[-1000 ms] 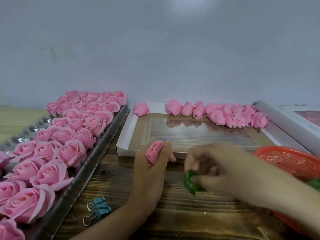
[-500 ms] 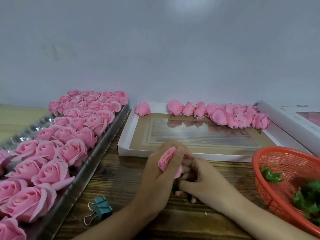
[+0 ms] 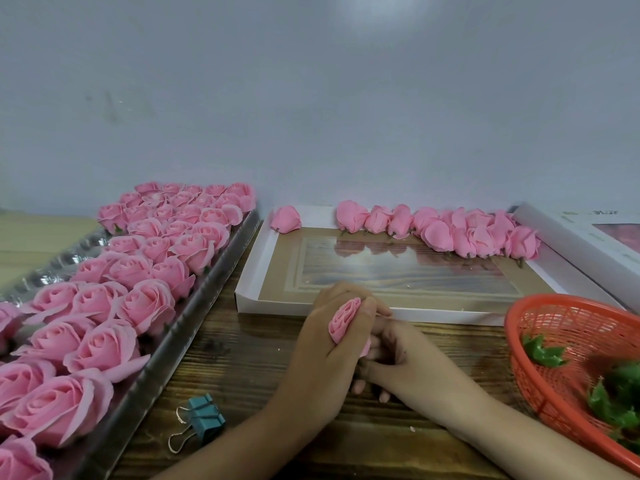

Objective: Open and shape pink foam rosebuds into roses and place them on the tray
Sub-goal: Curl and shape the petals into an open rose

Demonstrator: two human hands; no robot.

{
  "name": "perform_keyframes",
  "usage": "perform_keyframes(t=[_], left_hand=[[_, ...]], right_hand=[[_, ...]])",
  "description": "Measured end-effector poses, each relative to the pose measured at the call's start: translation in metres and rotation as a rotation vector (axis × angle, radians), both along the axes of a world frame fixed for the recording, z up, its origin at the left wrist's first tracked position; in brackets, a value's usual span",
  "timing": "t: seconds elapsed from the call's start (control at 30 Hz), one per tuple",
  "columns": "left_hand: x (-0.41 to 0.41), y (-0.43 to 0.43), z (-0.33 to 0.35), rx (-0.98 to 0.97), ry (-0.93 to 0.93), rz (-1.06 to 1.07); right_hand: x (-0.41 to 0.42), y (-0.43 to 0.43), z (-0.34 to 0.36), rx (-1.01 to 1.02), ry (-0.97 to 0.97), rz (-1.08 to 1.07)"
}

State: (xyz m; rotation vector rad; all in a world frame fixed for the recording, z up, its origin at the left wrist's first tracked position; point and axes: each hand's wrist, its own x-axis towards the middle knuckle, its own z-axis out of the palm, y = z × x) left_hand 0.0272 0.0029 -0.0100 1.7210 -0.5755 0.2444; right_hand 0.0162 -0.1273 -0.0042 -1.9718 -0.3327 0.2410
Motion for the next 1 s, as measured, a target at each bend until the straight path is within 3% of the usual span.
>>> perform_keyframes(t=[0.23,0.4,0.6,1.0], left_hand=[[0.0038,0.0008,-0.0023,-0.029,0.003,0.097],[0.0051,-0.0007,-0.0038,-0.014,0.141,0.056],[0.0079,0.0001,-0.0059,0.031,0.091,0.075],[0.0078,-0.0009,-0.0054,0.02,0.163,0.048]], right_hand=[[0.0037,-0.0017,-0.004,0.049,0.048,-0.002],[0.0046,-0.0034,-0.0075,0.156,0.085,-0.047],[0.0054,-0.0068,-0.0063,0.26,0.148,-0.087],[0.0037,-0.0069,-0.0031,0.303,0.201,-0.1]])
